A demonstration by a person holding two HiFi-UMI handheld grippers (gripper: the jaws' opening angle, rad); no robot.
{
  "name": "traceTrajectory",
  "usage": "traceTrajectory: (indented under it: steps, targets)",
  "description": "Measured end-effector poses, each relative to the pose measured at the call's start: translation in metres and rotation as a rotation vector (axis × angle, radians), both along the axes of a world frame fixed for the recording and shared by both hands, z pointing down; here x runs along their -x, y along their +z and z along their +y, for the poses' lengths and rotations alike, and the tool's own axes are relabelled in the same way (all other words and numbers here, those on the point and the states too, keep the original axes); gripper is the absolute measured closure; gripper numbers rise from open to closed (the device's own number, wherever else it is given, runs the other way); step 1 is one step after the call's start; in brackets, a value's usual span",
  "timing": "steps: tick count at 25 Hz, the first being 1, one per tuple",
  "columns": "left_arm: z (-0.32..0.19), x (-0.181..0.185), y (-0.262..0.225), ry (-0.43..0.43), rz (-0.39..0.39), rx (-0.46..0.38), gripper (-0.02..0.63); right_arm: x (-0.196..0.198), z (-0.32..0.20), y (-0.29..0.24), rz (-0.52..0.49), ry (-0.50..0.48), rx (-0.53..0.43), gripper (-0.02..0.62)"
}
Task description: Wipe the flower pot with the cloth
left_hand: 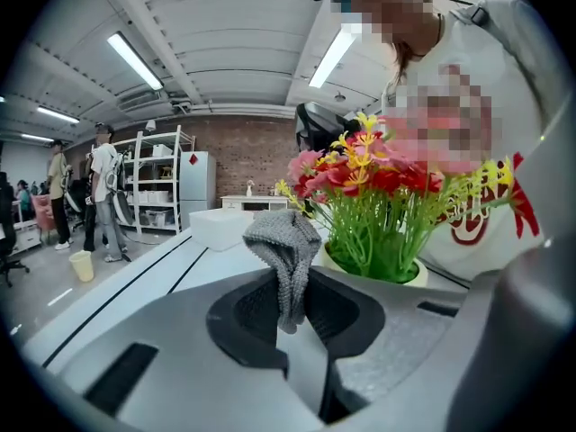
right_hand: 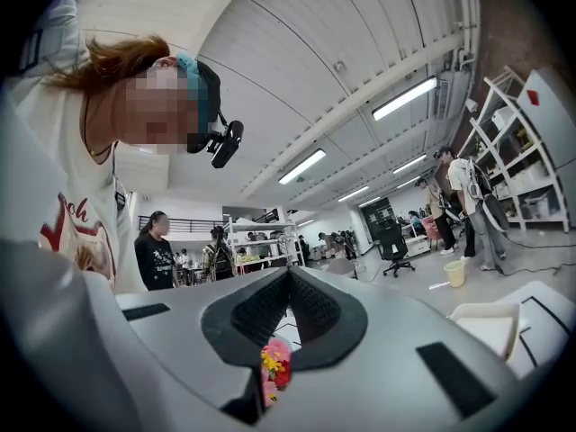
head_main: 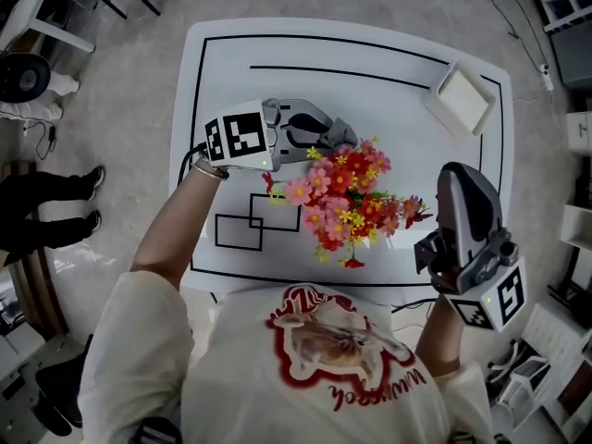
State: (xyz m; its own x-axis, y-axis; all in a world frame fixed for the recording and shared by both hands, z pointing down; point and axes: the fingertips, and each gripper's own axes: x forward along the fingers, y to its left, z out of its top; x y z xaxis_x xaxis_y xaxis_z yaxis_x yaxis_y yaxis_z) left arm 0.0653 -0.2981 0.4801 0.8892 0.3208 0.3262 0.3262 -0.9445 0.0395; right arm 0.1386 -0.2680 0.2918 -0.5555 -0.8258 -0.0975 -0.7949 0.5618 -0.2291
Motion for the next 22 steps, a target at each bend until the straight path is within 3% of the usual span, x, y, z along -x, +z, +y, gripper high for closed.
traceTrajectory:
  steps: [11,22]
  targets:
    - [0.006,0.008,0.018,0.038,-0.076,-0.024,0.554,0.003,-0.001,0.002,0.002,-0.013,0.007,0.597]
    - [0.005,0.02,0.022,-0.013,-0.08,-0.025,0.554,0.004,0.003,0.003,-0.002,-0.007,0.009,0.597]
